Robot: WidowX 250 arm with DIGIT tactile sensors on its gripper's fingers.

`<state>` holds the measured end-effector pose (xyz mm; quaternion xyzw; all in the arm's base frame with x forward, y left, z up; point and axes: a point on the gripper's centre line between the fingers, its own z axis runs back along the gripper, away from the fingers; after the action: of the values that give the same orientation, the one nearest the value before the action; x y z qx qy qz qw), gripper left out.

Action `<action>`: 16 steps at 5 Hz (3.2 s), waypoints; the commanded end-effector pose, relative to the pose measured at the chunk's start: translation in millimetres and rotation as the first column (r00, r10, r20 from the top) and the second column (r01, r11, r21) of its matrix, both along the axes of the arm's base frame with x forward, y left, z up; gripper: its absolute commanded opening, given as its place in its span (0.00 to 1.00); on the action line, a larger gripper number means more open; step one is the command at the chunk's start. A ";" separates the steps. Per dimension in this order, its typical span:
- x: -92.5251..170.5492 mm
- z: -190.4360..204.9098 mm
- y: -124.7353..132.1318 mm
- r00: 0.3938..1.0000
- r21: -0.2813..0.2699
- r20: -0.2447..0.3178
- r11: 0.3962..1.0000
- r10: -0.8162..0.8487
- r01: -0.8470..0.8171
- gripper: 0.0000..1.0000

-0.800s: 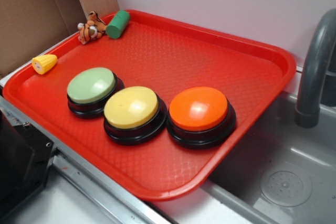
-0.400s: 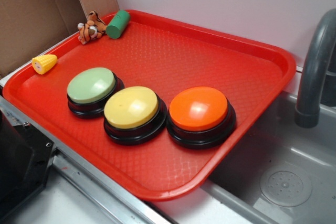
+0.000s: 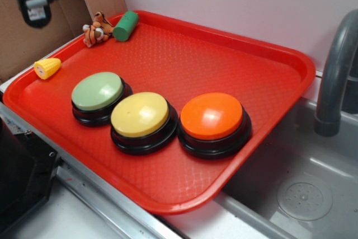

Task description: Push the green button.

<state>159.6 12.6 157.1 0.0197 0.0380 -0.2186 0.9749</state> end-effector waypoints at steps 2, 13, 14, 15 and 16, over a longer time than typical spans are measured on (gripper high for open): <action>26.2 -75.4 -2.3 0.933 0.060 0.017 0.932 -0.359 0.357 1.00; 12.3 27.6 14.0 0.994 0.040 0.100 0.998 0.035 -0.039 1.00; 7.6 27.8 20.2 0.991 0.006 0.102 0.996 0.090 -0.092 1.00; 2.7 34.8 33.8 0.984 -0.006 0.074 0.987 0.163 -0.163 1.00; -2.7 41.8 48.0 0.972 -0.043 0.103 0.977 0.211 -0.208 1.00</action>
<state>146.8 58.7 184.7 -0.0044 0.0098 -0.1178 0.9930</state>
